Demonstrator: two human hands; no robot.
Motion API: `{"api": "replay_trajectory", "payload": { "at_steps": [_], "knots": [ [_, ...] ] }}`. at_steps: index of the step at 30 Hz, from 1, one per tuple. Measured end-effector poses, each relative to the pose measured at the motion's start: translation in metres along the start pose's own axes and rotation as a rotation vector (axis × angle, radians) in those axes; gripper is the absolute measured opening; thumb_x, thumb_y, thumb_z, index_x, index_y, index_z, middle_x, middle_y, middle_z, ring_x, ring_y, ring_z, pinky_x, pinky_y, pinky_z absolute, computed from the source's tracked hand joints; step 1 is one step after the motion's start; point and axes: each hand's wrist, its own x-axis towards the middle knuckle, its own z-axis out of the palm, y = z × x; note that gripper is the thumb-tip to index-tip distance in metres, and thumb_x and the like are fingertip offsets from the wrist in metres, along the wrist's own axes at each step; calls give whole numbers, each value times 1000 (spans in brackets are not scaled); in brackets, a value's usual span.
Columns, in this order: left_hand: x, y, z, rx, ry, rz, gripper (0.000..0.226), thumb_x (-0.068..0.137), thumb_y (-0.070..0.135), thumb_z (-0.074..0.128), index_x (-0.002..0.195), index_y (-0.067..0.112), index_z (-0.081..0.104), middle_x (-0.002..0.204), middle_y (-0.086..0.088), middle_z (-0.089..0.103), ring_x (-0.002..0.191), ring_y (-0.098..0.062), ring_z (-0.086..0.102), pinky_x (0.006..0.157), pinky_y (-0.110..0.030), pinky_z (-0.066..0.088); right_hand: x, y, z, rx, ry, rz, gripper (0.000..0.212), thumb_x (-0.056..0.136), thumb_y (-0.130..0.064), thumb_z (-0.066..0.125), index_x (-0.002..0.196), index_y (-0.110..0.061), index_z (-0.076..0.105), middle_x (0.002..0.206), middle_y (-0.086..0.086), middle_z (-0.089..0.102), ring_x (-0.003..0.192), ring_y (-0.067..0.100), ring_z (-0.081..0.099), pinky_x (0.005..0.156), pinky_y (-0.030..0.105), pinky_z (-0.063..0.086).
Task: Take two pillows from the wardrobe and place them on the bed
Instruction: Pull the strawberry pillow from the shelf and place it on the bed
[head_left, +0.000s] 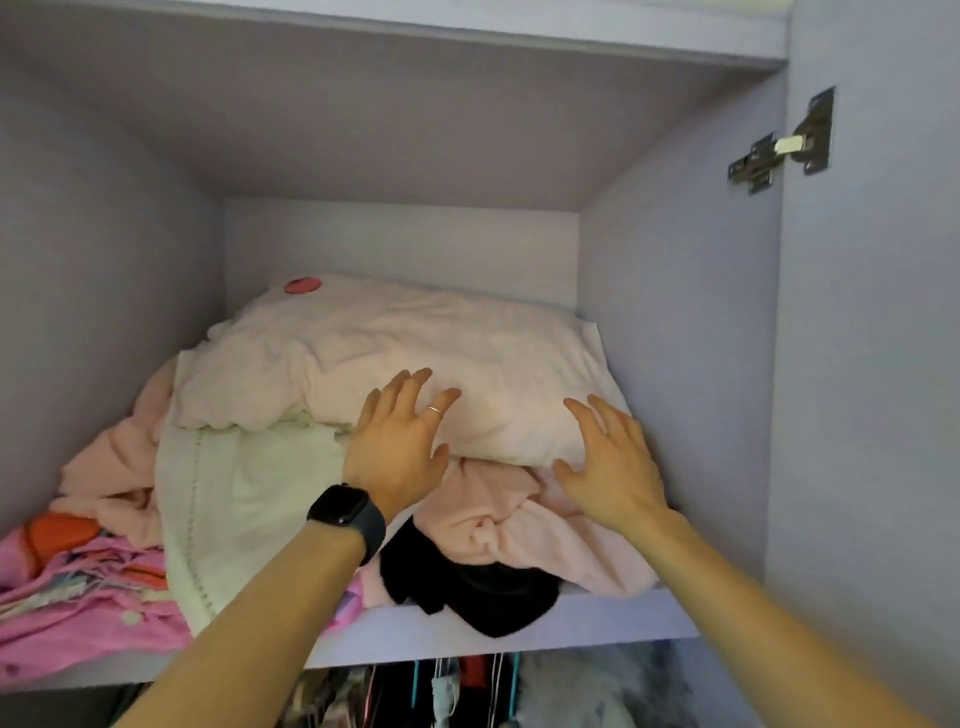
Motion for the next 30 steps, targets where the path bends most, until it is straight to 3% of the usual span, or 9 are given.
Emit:
{"api": "replay_trajectory", "payload": {
  "at_steps": [5, 8, 11, 13, 17, 21, 22, 26, 30],
  "knots": [
    [35, -5, 44, 165, -64, 82, 93, 85, 33, 68, 156, 40, 9, 167, -5, 5, 152, -39, 2, 119, -59, 8, 38, 45, 18, -164, -238, 97, 104, 85, -46, 63, 153, -47, -15, 166, 1, -20, 152, 38, -3, 123, 50, 15],
    [43, -9, 61, 199, -123, 37, 94, 86, 28, 66, 156, 42, 4, 166, -6, 12, 151, -41, 10, 115, -64, 13, 46, 58, 28, -133, -241, 69, 106, 86, -33, 63, 149, -53, -19, 168, 5, -9, 150, 38, 14, 120, 49, 25],
    [42, -3, 63, 268, -95, 101, 76, 76, 7, 69, 145, 31, 48, 141, -14, 56, 126, -45, 54, 93, -67, 45, 47, 61, 32, -83, -153, -4, 90, 92, -21, 51, 153, -52, -8, 150, 10, 39, 125, 35, 51, 100, 41, 47],
    [45, -4, 60, 336, -41, 133, 71, 72, 2, 72, 138, 25, 58, 125, -14, 66, 109, -44, 64, 77, -61, 53, 48, 56, 30, -87, -90, -8, 85, 92, -16, 47, 154, -52, 0, 132, 10, 52, 111, 35, 58, 88, 40, 52],
    [52, -9, 36, 210, -83, 39, 74, 92, 4, 46, 155, 30, 20, 145, -5, 48, 128, -35, 47, 93, -49, 47, 46, 32, 2, 27, 3, 9, 70, 93, -20, 52, 152, -45, 25, 134, 18, 47, 106, 43, 59, 83, 44, 51],
    [32, -17, -6, -23, 30, -46, 67, 86, 15, 51, 148, 36, 35, 122, -1, 66, 102, -32, 62, 74, -39, 51, 9, -11, -40, 102, 118, -88, 50, 86, -28, 55, 136, -32, 52, 109, 14, 51, 93, 43, 60, 71, 43, 53],
    [22, -25, -16, -80, 41, -56, 66, 85, 18, 52, 146, 39, 38, 123, -1, 66, 102, -33, 63, 73, -38, 51, -6, -23, -48, 108, 140, -121, 49, 83, -29, 55, 132, -28, 56, 107, 13, 52, 90, 41, 59, 69, 44, 53],
    [-39, -59, -48, -190, 104, -19, 65, 85, 14, 59, 141, 43, 44, 127, 2, 67, 109, -27, 64, 79, -33, 52, -83, -75, -58, 94, 245, -263, 50, 74, -1, 71, 122, -17, 67, 96, 13, 53, 80, 37, 57, 57, 41, 50],
    [-113, -95, -70, -245, 107, -61, 66, 83, 0, 63, 136, 38, 52, 125, 1, 69, 100, -28, 68, 74, -24, 48, -170, -143, -33, 105, 272, -423, 53, 62, 0, 68, 114, -12, 67, 87, 10, 51, 74, 30, 51, 41, 36, 42]
  ]
}}
